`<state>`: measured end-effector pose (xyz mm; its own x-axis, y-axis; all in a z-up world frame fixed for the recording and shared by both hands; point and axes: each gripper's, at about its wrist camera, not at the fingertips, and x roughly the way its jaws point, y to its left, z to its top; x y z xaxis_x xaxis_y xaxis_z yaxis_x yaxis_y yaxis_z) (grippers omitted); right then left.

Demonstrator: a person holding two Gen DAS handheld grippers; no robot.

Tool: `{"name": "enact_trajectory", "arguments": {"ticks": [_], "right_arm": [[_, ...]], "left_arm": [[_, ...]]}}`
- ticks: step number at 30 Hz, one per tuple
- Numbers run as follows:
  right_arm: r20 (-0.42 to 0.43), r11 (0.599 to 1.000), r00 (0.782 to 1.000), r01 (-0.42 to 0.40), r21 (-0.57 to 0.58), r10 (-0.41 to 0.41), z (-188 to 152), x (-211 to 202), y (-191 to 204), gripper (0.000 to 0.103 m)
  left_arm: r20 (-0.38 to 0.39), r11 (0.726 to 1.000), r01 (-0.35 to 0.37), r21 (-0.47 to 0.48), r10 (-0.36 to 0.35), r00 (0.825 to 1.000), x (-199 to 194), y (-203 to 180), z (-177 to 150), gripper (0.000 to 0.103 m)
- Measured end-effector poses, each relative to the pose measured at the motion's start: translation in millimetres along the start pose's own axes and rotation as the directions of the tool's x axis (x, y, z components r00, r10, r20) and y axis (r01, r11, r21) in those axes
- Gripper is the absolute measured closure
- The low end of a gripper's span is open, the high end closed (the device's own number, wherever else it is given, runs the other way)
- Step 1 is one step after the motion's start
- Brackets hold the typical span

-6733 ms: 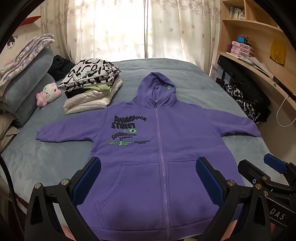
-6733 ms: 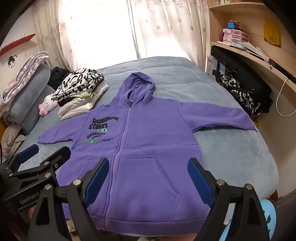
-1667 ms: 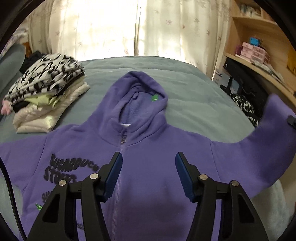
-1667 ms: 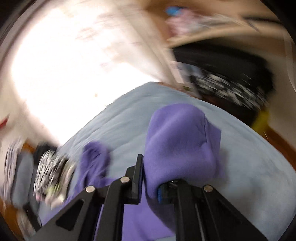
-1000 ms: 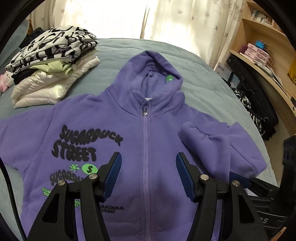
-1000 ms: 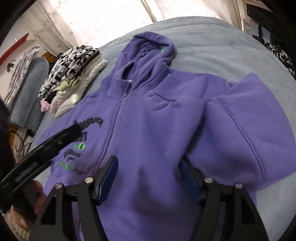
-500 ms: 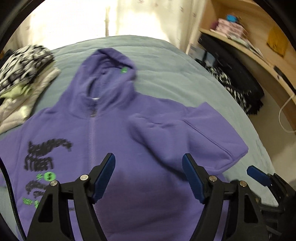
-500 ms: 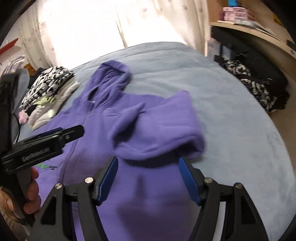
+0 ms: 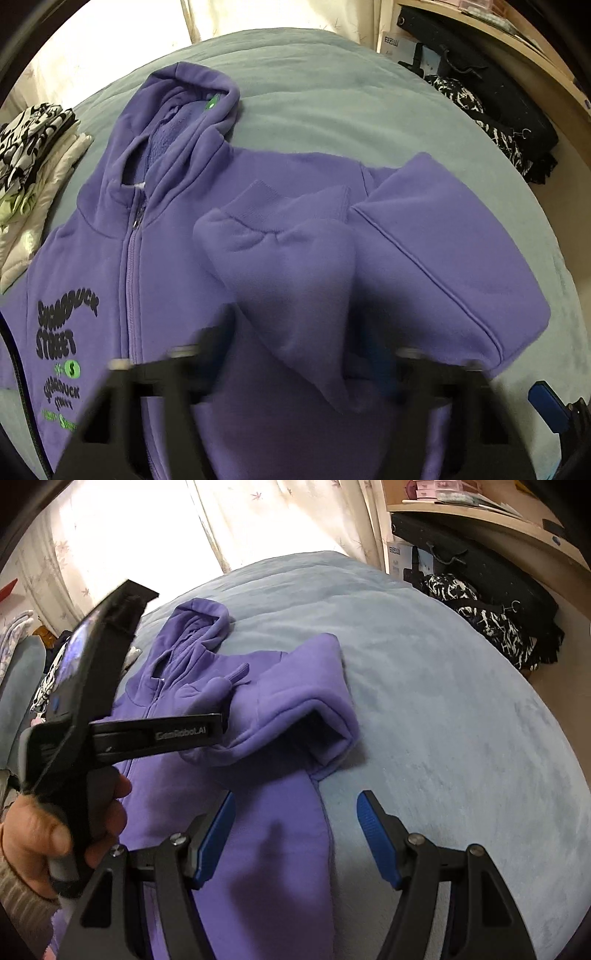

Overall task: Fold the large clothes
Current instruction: 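Fold the held sleeve across the hoodie front with the right tool, release, then grasp the ribbed cuff of the folded sleeve with the left tool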

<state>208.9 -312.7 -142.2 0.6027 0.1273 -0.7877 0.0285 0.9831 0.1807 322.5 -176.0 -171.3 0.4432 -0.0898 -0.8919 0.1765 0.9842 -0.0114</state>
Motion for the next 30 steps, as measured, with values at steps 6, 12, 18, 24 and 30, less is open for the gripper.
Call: {"name": "enact_trajectory", "arguments": {"ticks": [6, 12, 18, 24, 30], "right_arm": [[0.015, 1.000, 1.000, -0.003, 0.011, 0.003, -1, -4, -4, 0.035], [0.012, 1.000, 1.000, -0.006, 0.006, 0.006, -3, -4, -2, 0.035], [-0.031, 1.000, 0.999, -0.012, -0.016, 0.012, -6, 2, 6, 0.035], [-0.051, 0.999, 0.998, -0.028, -0.020, 0.027, -3, 3, 12, 0.035], [-0.063, 0.999, 0.998, -0.015, -0.038, 0.013, -2, 7, 17, 0.035]], "left_arm": [[0.166, 0.996, 0.027, -0.082, -0.013, 0.986, -43, 49, 6, 0.093], [0.216, 0.948, 0.052, -0.313, 0.018, 0.976, -64, 138, -31, 0.090], [0.142, 0.863, 0.186, -0.470, -0.133, 0.981, -37, 210, -80, 0.082], [0.202, 0.849, 0.298, -0.435, -0.231, 0.952, -39, 221, -70, 0.047], [0.149, 0.888, 0.232, -0.397, -0.188, 0.971, -14, 215, -48, 0.046]]}}
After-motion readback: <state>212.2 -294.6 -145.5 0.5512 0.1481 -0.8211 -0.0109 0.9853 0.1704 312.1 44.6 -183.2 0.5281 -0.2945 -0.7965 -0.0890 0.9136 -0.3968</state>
